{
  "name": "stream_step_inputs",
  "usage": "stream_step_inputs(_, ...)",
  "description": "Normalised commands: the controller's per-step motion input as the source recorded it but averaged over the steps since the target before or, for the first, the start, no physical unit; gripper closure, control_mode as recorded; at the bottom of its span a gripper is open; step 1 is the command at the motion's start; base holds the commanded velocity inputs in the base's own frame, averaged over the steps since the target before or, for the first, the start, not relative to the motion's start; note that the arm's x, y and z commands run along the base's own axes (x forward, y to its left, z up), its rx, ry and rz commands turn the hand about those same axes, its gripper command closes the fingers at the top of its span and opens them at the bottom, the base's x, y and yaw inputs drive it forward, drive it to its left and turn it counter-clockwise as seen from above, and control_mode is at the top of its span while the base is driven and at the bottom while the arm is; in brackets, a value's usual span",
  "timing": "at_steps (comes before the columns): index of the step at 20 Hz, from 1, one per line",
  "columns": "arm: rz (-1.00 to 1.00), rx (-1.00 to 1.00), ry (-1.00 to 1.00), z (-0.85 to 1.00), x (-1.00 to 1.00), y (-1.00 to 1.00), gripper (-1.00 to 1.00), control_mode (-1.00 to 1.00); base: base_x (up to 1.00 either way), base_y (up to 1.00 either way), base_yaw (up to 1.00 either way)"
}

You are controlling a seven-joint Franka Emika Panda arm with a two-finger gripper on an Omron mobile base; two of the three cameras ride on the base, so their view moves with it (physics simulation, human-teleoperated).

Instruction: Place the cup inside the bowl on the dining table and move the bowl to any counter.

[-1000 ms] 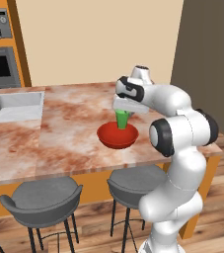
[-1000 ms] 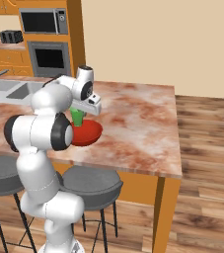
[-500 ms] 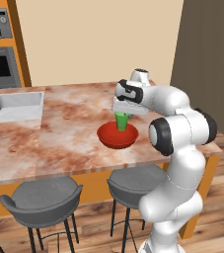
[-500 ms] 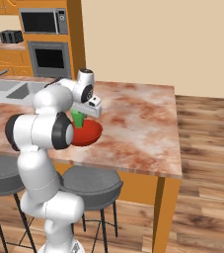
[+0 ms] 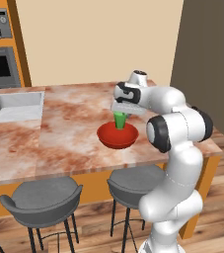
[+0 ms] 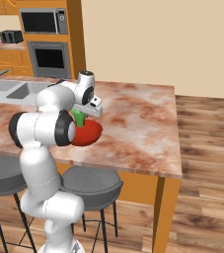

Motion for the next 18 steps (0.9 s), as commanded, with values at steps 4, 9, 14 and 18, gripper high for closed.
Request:
stream_step_inputs(4,0.0,0.0,0.0,0.0,0.03,0.01,1.0,-1.0,0.0,0.0,0.0)
stream_step_inputs(9,0.0,0.0,0.0,0.0,0.0,0.05,1.0,-1.0,0.0,0.0,0.0)
stream_step_inputs(14,0.0,0.0,0.0,-0.02,-0.05,0.06,1.0,-1.0,0.0,0.0,0.0)
stream_step_inputs(18,0.0,0.0,0.0,-0.16,-0.01,0.05,1.0,-1.0,0.0,0.0,0.0)
